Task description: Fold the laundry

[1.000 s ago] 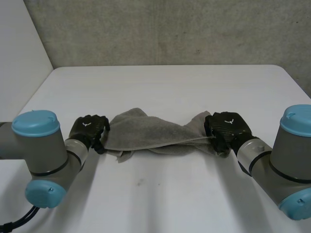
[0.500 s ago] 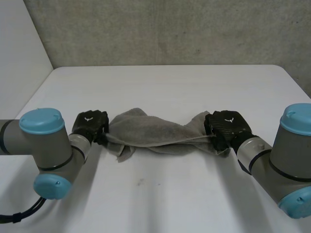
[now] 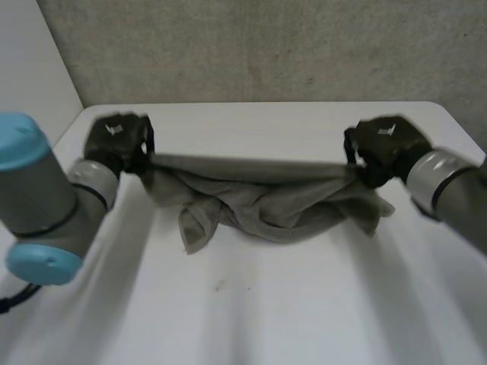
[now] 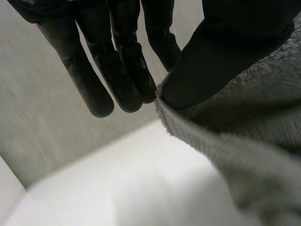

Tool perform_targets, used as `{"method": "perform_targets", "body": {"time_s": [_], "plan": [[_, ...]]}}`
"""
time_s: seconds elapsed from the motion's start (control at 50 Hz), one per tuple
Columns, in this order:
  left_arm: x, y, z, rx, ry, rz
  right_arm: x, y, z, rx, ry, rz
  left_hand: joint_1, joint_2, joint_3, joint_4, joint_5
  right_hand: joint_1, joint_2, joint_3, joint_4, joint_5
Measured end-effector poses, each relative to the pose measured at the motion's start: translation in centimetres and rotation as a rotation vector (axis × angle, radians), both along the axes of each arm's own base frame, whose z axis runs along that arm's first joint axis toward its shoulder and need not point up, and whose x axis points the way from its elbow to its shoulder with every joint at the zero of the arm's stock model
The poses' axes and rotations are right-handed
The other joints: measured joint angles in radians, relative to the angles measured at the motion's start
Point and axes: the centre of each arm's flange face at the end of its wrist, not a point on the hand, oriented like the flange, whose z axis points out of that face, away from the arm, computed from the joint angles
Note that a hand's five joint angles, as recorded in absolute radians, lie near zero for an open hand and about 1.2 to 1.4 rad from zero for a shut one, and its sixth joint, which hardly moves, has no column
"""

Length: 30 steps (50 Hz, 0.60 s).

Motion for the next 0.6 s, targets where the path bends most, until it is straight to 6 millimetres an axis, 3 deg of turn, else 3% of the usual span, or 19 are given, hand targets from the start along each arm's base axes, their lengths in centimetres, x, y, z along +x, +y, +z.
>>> {"method": "perform_targets", "body": {"time_s": [0.04, 0.12, 0.2, 0.24, 0.28, 0.36, 0.38, 0.4, 0.44, 0.46, 0.54, 0.6], "plan": [[0.1, 0.4, 1.8, -0.038, 0.013, -0.005, -0.1, -0.1, 1.5, -0.035, 0.024, 0.003, 0.0, 0.0, 0.0, 0.0, 0.0, 0.0, 0.0, 0.0, 0.0, 0.0], [0.3, 2.4, 8.4, -0.174, 0.047, -0.037, -0.6, 0.1, 7.1, -0.177, 0.099, 0.006, 0.009, 0.0, 0.0, 0.0, 0.007, 0.0, 0.0, 0.0, 0.0, 0.0], [0.6, 3.9, 11.5, -0.223, 0.021, -0.063, -1.0, 0.7, 10.4, -0.25, 0.146, 0.005, 0.01, 0.0, 0.0, 0.0, 0.01, 0.0, 0.0, 0.0, 0.0, 0.0], [0.7, 4.3, 11.9, -0.208, -0.026, -0.073, -1.2, 0.8, 10.9, -0.253, 0.173, 0.008, 0.01, 0.0, 0.0, 0.0, 0.01, 0.0, 0.0, 0.0, 0.0, 0.0], [0.7, 4.4, 11.8, -0.19, -0.056, -0.078, -1.2, 0.8, 10.8, -0.241, 0.193, 0.012, 0.01, 0.0, 0.0, 0.0, 0.01, 0.0, 0.0, 0.0, 0.0, 0.0], [0.3, 3.7, 8.8, -0.049, -0.207, -0.1, -1.0, -0.3, 7.9, -0.148, 0.304, 0.046, 0.01, 0.0, 0.0, 0.0, 0.01, 0.0, 0.0, 0.0, 0.0, 0.0], [0.3, 3.7, 8.8, -0.049, -0.207, -0.1, -1.0, -0.3, 7.9, -0.148, 0.304, 0.046, 0.01, 0.0, 0.0, 0.0, 0.01, 0.0, 0.0, 0.0, 0.0, 0.0], [0.0, 3.1, 6.6, 0.029, -0.269, -0.115, -0.7, -1.1, 5.9, -0.097, 0.356, 0.064, 0.01, 0.0, 0.0, 0.0, 0.01, 0.0, 0.0, 0.0, 0.0, 0.0], [-0.2, 2.6, 5.1, 0.079, -0.302, -0.125, -0.6, -1.6, 4.7, -0.07, 0.379, 0.072, 0.01, 0.0, 0.0, 0.0, 0.01, 0.0, 0.0, 0.0, 0.0, 0.0], [-0.5, 1.8, 3.4, 0.123, -0.331, -0.134, -0.4, -2.3, 3.3, -0.044, 0.4, 0.078, 0.01, 0.0, 0.0, 0.0, 0.01, 0.0, 0.0, 0.0, 0.0, 0.001], [-1.6, -0.8, 0.4, 0.159, -0.36, -0.143, 0.4, -4.2, 1.3, -0.059, 0.414, 0.07, 0.016, 0.0, 0.0, 0.0, 0.01, 0.0, 0.0, 0.0, 0.0, 0.0], [-2.4, -2.9, 0.1, 0.111, -0.348, -0.132, 1.2, -5.8, 1.2, -0.142, 0.4, 0.041, 0.019, 0.0, 0.0, 0.0, 0.01, 0.0, 0.0, 0.0, 0.0, 0.0]]}}
